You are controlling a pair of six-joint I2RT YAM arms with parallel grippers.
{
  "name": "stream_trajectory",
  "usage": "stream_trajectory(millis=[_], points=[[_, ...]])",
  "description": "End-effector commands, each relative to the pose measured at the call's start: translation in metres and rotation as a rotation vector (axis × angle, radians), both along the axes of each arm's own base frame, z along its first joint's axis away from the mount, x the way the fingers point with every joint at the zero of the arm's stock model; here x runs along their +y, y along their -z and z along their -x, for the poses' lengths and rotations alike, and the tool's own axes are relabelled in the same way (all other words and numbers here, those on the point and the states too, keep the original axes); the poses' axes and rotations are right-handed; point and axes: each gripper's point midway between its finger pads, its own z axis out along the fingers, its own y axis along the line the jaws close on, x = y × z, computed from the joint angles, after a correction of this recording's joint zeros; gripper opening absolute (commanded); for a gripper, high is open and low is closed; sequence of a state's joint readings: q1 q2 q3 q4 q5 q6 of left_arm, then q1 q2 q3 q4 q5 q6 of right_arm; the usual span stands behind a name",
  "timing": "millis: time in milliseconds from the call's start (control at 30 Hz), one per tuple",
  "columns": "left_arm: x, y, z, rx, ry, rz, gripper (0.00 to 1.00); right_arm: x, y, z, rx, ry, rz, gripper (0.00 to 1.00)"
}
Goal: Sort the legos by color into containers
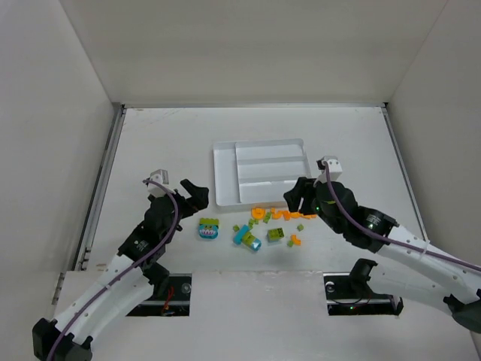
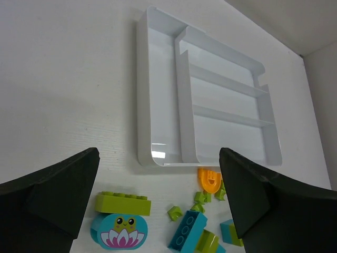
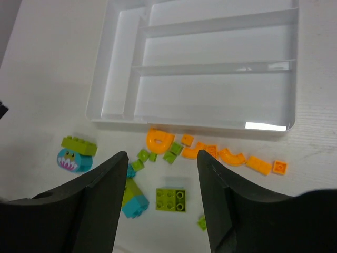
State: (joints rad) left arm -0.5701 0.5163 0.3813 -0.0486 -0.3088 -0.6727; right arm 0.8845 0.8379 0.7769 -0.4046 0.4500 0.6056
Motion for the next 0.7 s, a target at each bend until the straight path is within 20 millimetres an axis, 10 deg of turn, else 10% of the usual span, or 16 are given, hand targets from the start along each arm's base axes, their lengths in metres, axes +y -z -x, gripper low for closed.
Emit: stream_trajectory(millis=[0,133,333,600,633,667], points=[[0.006,-0.010,-0.007,-0.040,-0.056,0.021,1.00,0.013,0.003,0.011,-0.009,-0.066,0.027,0.65],[0.009,-0.032,-0.013,-0.115,-0.079,0.045,1.00,0.031,0.013,0.022,-0.034,-0.156,0.039,0.71],[0.010,-0.031,-0.026,-0.051,-0.150,-0.053,1.00,0.055,0.000,0.030,-0.094,-0.312,-0.002,0.29],[-0.014,-0.071,-0.031,-0.176,-0.199,-0.105,1.00,0.040,-0.005,-0.003,-0.109,-0.244,-0.038,0.17],[-0.017,-0.071,-0.032,-0.187,-0.189,-0.123,0.90,0.037,0.001,-0.003,-0.084,-0.237,-0.016,0.16],[-0.018,-0.071,-0.035,-0.195,-0.181,-0.159,0.46,0.037,0.006,-0.002,-0.066,-0.236,0.003,0.16]])
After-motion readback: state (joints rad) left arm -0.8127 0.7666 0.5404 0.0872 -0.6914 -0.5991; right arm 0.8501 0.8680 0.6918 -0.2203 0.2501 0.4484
